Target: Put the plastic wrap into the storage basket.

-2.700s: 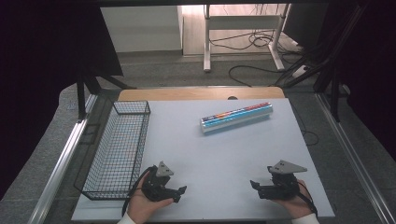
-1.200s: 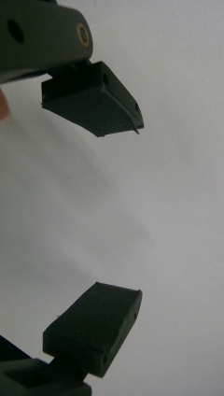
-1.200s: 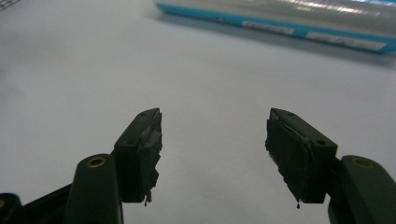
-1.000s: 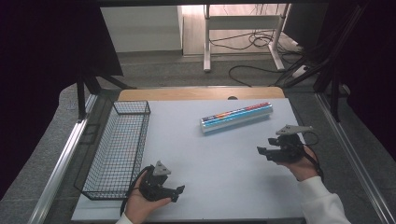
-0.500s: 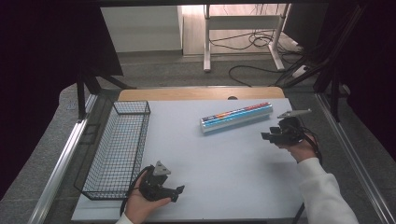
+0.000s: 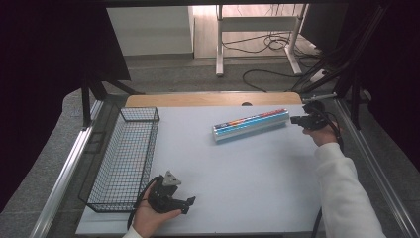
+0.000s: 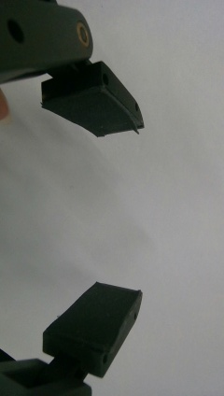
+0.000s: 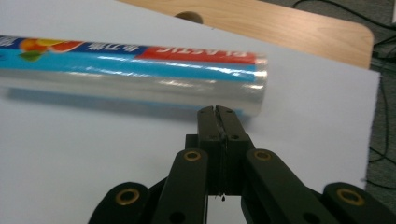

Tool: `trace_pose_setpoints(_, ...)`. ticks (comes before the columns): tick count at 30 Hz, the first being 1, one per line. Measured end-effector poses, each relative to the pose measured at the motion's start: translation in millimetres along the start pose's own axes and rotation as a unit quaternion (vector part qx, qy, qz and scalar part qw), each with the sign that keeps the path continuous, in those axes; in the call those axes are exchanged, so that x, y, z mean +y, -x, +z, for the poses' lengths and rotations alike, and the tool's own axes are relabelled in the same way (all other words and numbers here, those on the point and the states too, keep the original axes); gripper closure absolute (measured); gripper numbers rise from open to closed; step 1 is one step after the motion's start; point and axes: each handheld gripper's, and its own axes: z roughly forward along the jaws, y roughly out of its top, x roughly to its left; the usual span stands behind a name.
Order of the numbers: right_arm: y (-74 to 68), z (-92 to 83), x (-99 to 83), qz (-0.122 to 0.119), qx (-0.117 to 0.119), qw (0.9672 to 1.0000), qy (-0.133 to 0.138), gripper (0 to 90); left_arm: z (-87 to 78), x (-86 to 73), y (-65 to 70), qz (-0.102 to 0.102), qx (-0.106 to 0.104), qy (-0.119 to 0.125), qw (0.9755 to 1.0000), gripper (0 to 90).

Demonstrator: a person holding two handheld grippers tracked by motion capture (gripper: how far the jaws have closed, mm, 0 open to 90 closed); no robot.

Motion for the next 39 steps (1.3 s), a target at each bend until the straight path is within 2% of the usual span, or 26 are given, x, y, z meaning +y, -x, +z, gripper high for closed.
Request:
trace_pose_setpoints(2,2.0,2.0,2.4,-0.002,-0.003,1.0000,-0.001,89.3,0.1,-0.1,-0.1,0.001,0.000,-0.001,1.0000,16.8)
trace_pose_setpoints(3,7.0,8.2,11.2,-0.010,-0.013,0.9999,-0.004,89.4,0.3,0.0,-0.1,0.001,0.000,-0.002,1.0000,16.8)
trace_pose_setpoints(7,15.5,21.5,23.6,-0.015,-0.028,0.9995,-0.006,89.4,1.1,-0.3,0.4,0.001,0.003,-0.003,1.0000,16.8)
trace_pose_setpoints(16,39.0,62.6,39.8,-0.007,-0.059,0.9981,-0.015,89.4,3.3,0.6,0.9,-0.006,0.010,-0.005,0.9999,16.8)
trace_pose_setpoints(18,42.5,69.2,41.6,-0.002,-0.053,0.9985,-0.015,89.5,3.3,0.8,1.2,-0.006,0.010,-0.005,0.9999,16.8)
trace_pose_setpoints(21,46.1,79.2,43.2,-0.005,-0.049,0.9983,-0.030,89.4,4.0,0.2,1.3,-0.006,0.012,-0.006,0.9999,16.8)
trace_pose_setpoints(28,48.6,96.2,41.6,-0.023,-0.042,0.9976,-0.050,89.6,4.7,-0.5,0.3,-0.008,0.013,-0.006,0.9999,16.8)
trace_pose_setpoints(31,49.4,97.1,40.6,-0.026,-0.038,0.9979,-0.045,89.7,4.4,-1.0,0.0,-0.008,0.013,-0.006,0.9999,16.8)
trace_pose_setpoints(39,47.3,93.5,40.0,-0.056,-0.037,0.9964,-0.052,89.8,3.4,-1.8,-2.1,-0.008,0.012,-0.005,0.9999,16.8)
